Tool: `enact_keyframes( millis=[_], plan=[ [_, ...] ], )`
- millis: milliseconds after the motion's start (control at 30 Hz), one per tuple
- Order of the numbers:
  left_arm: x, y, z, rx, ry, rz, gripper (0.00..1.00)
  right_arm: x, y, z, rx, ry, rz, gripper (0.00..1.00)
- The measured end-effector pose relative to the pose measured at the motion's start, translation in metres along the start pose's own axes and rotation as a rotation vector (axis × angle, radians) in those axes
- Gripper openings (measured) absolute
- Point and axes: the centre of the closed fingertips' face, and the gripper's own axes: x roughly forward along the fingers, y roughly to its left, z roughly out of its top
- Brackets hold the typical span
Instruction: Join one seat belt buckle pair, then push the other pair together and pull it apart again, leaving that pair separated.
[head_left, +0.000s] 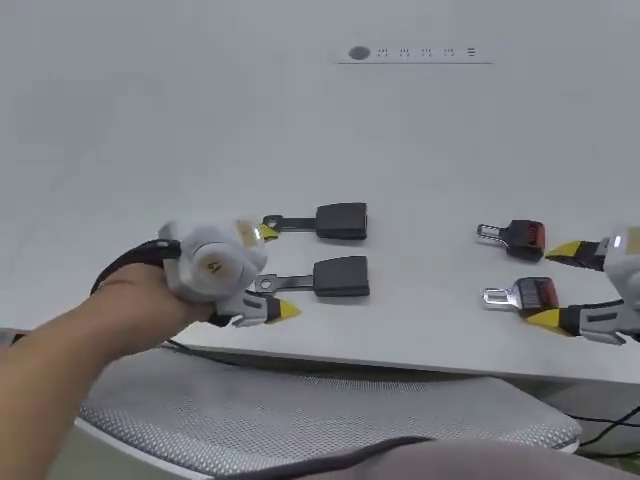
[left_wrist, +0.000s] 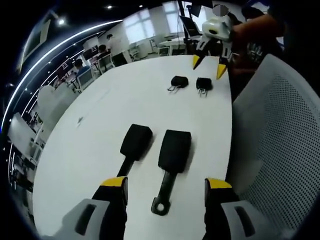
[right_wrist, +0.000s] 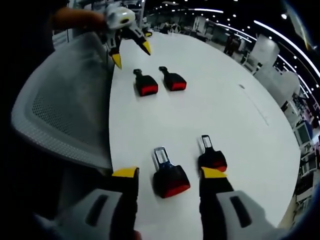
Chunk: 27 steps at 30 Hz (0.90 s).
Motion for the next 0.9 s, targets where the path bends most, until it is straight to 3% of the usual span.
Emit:
enact_keyframes(
  millis=[133,333,400,900],
  plan=[
    [0.014,-0.002,0.009,0.033,0.002,-0.028,0.61,0.005,0.001,-0.002,-0.002,0.018,0.021,0.46],
    [0.033,0.0,0.014,0.06,0.022,-0.053,0.55,0.01,-0.004,-0.006,-0.012,0.034,0.035,0.43],
    [0.04,-0.001,0.015,0.068,0.034,-0.07,0.5,0.012,-0.003,-0.008,0.0,0.035,0.067,0.42],
    [0.066,-0.015,0.005,0.133,0.077,-0.152,0.45,0.029,-0.002,-0.029,-0.041,0.118,0.137,0.38]
  ],
)
